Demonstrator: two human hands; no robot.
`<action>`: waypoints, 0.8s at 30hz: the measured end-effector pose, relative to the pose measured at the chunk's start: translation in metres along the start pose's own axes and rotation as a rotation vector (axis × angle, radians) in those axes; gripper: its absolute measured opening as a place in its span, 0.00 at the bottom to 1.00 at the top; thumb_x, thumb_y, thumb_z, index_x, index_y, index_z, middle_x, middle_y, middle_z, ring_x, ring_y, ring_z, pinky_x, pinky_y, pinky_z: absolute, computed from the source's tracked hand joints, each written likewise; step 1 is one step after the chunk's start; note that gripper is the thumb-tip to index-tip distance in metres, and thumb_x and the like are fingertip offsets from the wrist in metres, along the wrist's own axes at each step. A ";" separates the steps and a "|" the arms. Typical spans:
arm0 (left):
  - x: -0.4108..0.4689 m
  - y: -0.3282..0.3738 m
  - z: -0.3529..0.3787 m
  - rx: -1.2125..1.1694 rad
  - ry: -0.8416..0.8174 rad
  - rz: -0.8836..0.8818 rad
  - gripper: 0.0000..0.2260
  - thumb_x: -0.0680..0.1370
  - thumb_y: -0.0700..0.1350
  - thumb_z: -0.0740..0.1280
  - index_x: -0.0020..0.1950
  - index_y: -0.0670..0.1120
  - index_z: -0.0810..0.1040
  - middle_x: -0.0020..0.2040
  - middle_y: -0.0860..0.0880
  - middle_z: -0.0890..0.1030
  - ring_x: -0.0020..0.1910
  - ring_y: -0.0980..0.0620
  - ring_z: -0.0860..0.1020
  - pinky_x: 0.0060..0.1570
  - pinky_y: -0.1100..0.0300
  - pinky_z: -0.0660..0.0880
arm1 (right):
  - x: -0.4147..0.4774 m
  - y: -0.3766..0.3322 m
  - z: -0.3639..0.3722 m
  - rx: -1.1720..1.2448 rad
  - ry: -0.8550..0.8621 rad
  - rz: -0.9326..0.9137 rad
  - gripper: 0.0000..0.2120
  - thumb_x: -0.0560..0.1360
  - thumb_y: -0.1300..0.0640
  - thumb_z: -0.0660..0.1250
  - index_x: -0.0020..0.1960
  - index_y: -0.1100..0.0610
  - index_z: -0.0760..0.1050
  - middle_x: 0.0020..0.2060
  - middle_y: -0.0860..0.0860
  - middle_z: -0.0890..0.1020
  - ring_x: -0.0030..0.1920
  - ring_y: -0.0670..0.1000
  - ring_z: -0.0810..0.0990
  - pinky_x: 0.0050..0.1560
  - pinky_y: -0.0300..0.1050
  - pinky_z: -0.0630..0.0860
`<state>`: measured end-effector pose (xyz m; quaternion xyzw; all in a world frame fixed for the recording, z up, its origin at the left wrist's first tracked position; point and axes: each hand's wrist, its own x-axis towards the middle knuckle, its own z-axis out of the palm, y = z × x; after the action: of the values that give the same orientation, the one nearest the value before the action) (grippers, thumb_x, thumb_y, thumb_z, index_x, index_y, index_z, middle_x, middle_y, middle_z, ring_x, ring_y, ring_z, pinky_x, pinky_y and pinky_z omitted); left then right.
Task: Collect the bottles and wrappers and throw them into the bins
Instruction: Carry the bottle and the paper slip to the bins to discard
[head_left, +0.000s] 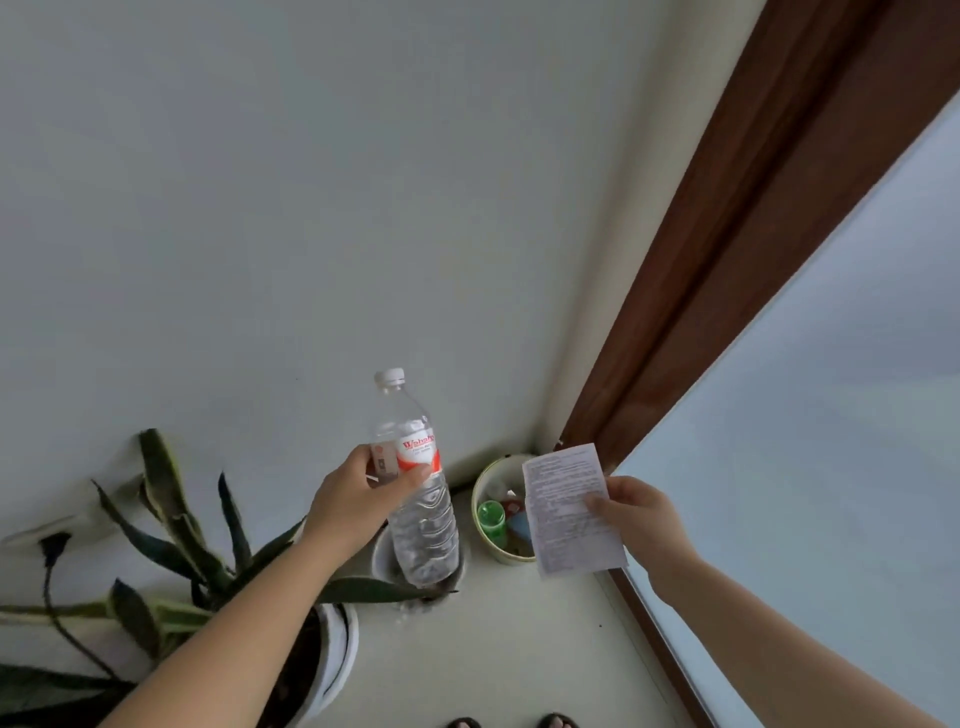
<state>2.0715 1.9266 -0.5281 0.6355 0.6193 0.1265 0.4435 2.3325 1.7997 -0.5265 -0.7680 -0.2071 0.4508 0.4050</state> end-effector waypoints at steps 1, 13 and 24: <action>0.009 -0.012 0.007 -0.011 -0.003 -0.020 0.29 0.69 0.64 0.69 0.63 0.49 0.72 0.55 0.51 0.80 0.52 0.51 0.77 0.45 0.60 0.72 | 0.011 0.011 0.004 -0.012 -0.002 0.021 0.05 0.74 0.62 0.68 0.49 0.60 0.80 0.41 0.52 0.83 0.39 0.50 0.81 0.35 0.39 0.75; 0.065 -0.143 0.086 -0.178 -0.038 -0.287 0.25 0.66 0.65 0.70 0.57 0.53 0.76 0.51 0.54 0.82 0.51 0.53 0.79 0.52 0.52 0.75 | 0.124 0.158 0.066 -0.088 -0.082 0.271 0.04 0.73 0.62 0.69 0.47 0.59 0.80 0.42 0.55 0.85 0.43 0.56 0.84 0.42 0.45 0.80; 0.082 -0.215 0.106 -0.209 0.024 -0.413 0.24 0.67 0.66 0.69 0.55 0.53 0.77 0.48 0.54 0.83 0.49 0.52 0.81 0.52 0.50 0.77 | 0.171 0.234 0.171 -0.094 -0.233 0.404 0.06 0.73 0.65 0.68 0.42 0.56 0.78 0.42 0.55 0.83 0.41 0.55 0.80 0.50 0.52 0.78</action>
<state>2.0183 1.9231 -0.7759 0.4445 0.7248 0.1040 0.5161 2.2613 1.8535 -0.8512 -0.7546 -0.1156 0.5982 0.2436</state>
